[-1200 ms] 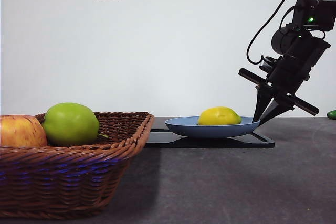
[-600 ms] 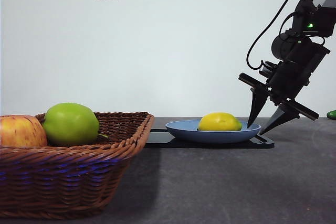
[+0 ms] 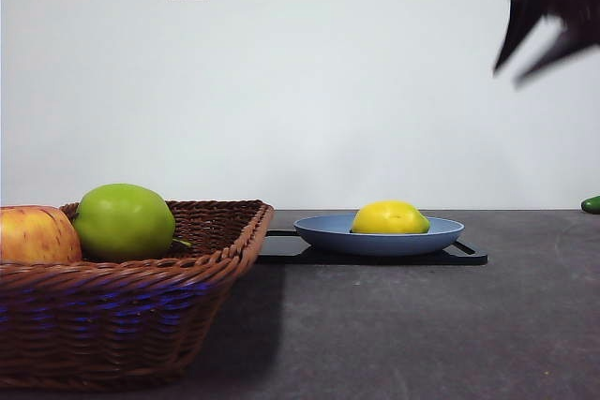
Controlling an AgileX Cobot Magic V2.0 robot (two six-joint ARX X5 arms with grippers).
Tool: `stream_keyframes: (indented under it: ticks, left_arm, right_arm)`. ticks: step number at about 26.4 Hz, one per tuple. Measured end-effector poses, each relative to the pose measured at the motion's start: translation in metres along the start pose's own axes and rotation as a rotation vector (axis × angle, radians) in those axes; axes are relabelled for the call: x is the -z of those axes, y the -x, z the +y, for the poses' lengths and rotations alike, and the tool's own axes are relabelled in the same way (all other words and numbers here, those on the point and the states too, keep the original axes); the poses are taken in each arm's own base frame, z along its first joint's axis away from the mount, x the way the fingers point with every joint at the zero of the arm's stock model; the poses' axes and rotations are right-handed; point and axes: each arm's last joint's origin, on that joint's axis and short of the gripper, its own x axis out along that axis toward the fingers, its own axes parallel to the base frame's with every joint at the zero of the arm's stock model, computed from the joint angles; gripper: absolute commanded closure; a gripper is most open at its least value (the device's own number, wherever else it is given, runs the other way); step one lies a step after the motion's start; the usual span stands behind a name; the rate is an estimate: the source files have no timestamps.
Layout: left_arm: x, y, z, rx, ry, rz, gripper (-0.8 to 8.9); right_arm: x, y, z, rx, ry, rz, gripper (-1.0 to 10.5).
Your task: Take the lemon from the basket,put the lemon in the plate,hand out the plate
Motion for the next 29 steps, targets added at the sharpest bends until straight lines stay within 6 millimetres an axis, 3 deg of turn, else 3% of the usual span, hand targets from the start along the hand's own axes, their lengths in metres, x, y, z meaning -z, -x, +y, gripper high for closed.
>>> stream_keyframes:
  ticks: [3, 5, 9, 12, 18, 29]
  left_arm:
    - [0.003, -0.025, 0.013, -0.047, 0.009, 0.068, 8.07]
    - [0.006, -0.035, 0.026, -0.087, 0.027, 0.100, 8.07]
    - [0.011, -0.029, 0.059, -0.182, 0.084, 0.103, 8.07]
    - [0.015, -0.015, 0.079, -0.188, 0.129, 0.072, 8.07]
    - [0.044, 0.010, 0.077, -0.235, 0.135, -0.071, 8.07]
    - [0.152, 0.014, 0.054, -0.273, 0.164, -0.213, 8.07]
  right_arm:
    - [0.014, 0.039, 0.046, -0.047, 0.175, -0.092, 9.4]
    - [0.027, 0.063, 0.075, 0.014, 0.286, -0.171, 9.4]
    - [0.055, 0.101, 0.122, 0.203, 0.449, -0.419, 9.4]
    - [0.085, 0.119, 0.140, 0.160, 0.530, -0.595, 9.4]
    - [0.128, 0.101, 0.128, 0.141, 0.562, -0.694, 9.4]
    - [0.205, 0.046, 0.081, 0.158, 0.547, -0.761, 9.4]
